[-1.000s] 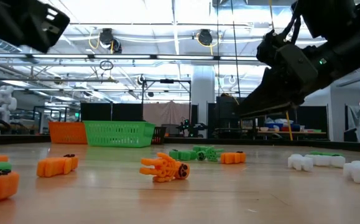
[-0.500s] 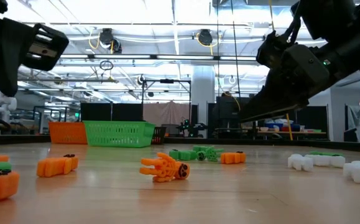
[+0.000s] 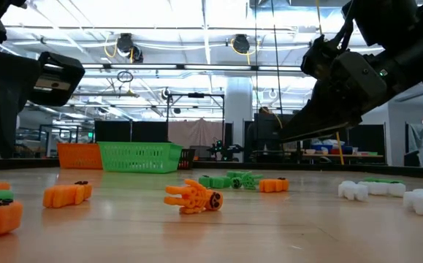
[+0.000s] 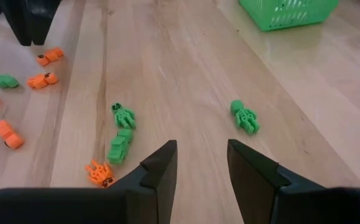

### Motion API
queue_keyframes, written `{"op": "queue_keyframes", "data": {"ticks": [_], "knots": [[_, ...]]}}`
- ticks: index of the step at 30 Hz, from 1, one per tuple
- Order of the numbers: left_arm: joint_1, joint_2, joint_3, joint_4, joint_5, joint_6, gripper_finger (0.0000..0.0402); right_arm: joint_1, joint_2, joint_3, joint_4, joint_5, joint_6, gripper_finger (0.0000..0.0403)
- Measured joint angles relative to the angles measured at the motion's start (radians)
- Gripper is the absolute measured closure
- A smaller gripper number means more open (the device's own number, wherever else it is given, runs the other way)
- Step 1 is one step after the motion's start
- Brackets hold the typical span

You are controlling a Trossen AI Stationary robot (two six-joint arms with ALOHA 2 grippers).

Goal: Sort Halloween decoration
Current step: Put the orange skeleton toy into the black bin

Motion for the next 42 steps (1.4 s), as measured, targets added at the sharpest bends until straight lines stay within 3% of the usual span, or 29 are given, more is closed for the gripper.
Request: {"op": "queue_keyframes", "data": {"ticks": [6, 16, 23, 28, 42], "knots": [[0.021, 0.006, 0.000, 0.011, 0.022, -0.029, 0.0273, 0.004, 0.000, 0.000, 0.000, -0.001, 0.003, 0.0277], [0.025, 0.042, -0.001, -0.001, 0.015, 0.017, 0.0186, 0.031, 0.000, 0.000, -0.004, 0.000, -0.003, 0.0277], [0.025, 0.042, -0.030, -0.005, 0.026, -0.009, 0.0183, 0.038, 0.000, 0.000, -0.001, 0.002, -0.002, 0.0277], [0.026, 0.040, -0.054, 0.023, 0.043, -0.036, 0.0219, 0.038, 0.000, -0.001, -0.001, 0.004, -0.001, 0.0277], [0.026, 0.041, -0.071, 0.060, 0.049, -0.033, 0.0389, 0.044, 0.000, -0.001, 0.003, 0.030, 0.026, 0.0277]]}}
